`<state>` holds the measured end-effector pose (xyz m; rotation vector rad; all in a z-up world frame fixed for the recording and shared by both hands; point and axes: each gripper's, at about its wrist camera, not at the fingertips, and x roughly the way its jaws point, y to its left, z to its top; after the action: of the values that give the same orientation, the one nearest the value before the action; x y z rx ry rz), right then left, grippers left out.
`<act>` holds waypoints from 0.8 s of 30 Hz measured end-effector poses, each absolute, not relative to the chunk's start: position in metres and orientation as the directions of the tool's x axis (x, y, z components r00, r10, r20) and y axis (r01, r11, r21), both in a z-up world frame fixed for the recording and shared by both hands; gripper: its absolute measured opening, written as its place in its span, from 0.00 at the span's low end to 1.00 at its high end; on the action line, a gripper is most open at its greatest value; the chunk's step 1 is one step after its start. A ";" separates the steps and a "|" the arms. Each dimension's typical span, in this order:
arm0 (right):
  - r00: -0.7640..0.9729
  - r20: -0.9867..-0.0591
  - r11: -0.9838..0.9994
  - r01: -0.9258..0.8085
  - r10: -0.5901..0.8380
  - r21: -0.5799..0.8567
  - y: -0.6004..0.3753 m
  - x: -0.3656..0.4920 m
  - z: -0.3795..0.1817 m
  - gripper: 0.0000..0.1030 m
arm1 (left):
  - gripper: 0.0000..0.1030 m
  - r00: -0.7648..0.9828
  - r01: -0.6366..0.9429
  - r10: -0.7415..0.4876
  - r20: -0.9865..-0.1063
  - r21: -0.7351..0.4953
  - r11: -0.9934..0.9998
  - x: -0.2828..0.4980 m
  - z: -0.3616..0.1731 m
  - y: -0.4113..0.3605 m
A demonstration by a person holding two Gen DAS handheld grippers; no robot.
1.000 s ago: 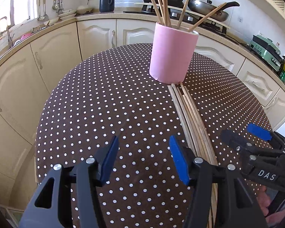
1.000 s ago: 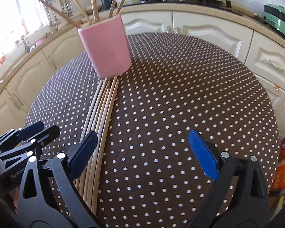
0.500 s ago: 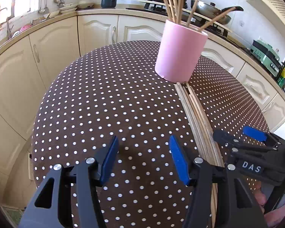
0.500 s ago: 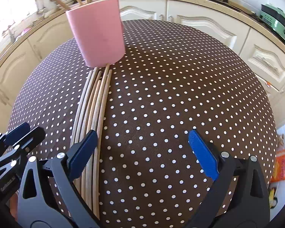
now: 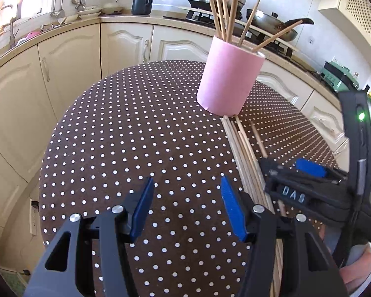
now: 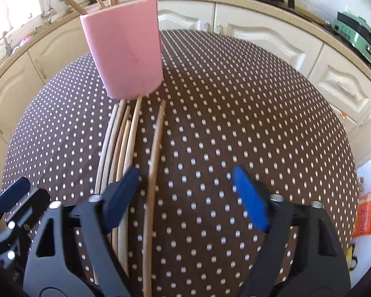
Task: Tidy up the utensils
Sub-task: 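Grasp a chopstick with the right gripper while the left gripper hovers over the pile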
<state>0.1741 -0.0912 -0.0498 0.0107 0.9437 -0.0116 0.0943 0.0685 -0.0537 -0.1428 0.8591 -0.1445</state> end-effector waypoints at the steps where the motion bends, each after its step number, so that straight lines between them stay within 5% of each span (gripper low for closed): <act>1: 0.597 -0.802 1.000 0.000 0.004 0.005 -0.090 0.176 -0.049 0.50 | 0.54 0.645 0.067 -0.166 -0.746 -0.162 0.985 0.095 -0.054 0.065; 4: 0.606 -0.795 0.999 -0.022 0.032 0.023 -0.092 0.176 -0.046 0.26 | 0.54 0.643 0.083 -0.179 -0.744 -0.165 0.983 0.097 -0.054 0.060; 7: 0.606 -0.792 0.997 -0.024 0.069 0.068 -0.100 0.174 -0.046 0.15 | 0.54 0.614 0.096 -0.221 -0.758 -0.206 0.974 0.104 -0.054 0.054; 24: 0.623 -0.751 0.974 -0.092 0.218 0.207 -0.134 0.135 -0.054 0.09 | 0.54 0.534 0.097 -0.122 -0.837 -0.083 0.992 0.122 -0.060 0.005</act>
<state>0.1350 -0.1341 -0.0544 0.1540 0.8814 0.1788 0.1221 0.0047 -0.0599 -0.0276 0.9995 -0.1304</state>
